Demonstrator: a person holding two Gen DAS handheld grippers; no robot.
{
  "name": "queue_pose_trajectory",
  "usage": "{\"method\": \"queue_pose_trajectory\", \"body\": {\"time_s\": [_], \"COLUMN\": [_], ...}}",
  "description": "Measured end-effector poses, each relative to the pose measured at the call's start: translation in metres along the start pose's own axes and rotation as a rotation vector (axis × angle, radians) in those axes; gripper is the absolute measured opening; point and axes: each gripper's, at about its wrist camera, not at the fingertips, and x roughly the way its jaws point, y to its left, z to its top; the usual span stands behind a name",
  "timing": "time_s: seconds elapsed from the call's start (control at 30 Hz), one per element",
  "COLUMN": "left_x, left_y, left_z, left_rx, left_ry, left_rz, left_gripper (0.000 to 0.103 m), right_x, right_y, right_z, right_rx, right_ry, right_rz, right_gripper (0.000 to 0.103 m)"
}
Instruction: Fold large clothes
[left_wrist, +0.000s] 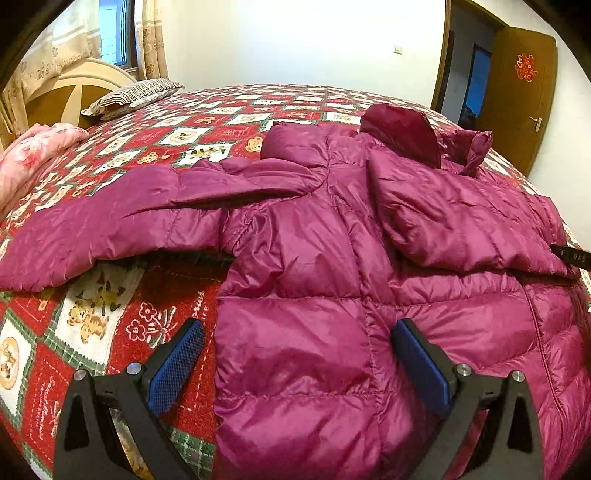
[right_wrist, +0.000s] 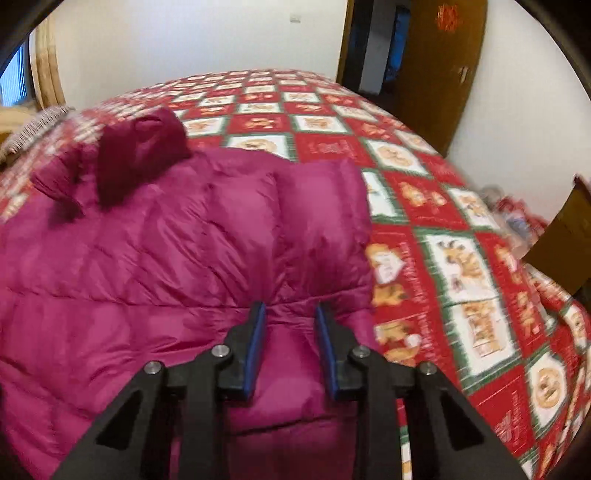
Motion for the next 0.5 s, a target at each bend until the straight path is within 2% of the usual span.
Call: {"method": "queue_pose_trajectory", "body": {"time_s": [0.13, 0.3, 0.4, 0.5], "left_x": [-0.003, -0.017, -0.003, 0.024], "left_y": [-0.004, -0.027, -0.043, -0.059], "left_z": [0.012, 0.057, 0.082, 0.093], "left_rx": [0.006, 0.004, -0.004, -0.008], "left_ry": [0.03, -0.033, -0.055, -0.034], "left_rz": [0.014, 0.004, 0.063, 0.095], "left_gripper": [0.102, 0.102, 0.102, 0.102], "right_x": [-0.001, -0.001, -0.003, -0.003], "right_y": [0.001, -0.005, -0.009, -0.009], "right_z": [-0.004, -0.007, -0.009, -0.01], "right_rx": [-0.017, 0.016, 0.042, 0.043], "right_ry": [-0.021, -0.044, -0.053, -0.061], "right_rz": [-0.02, 0.019, 0.049, 0.064], "right_gripper": [0.033, 0.034, 0.038, 0.046]}}
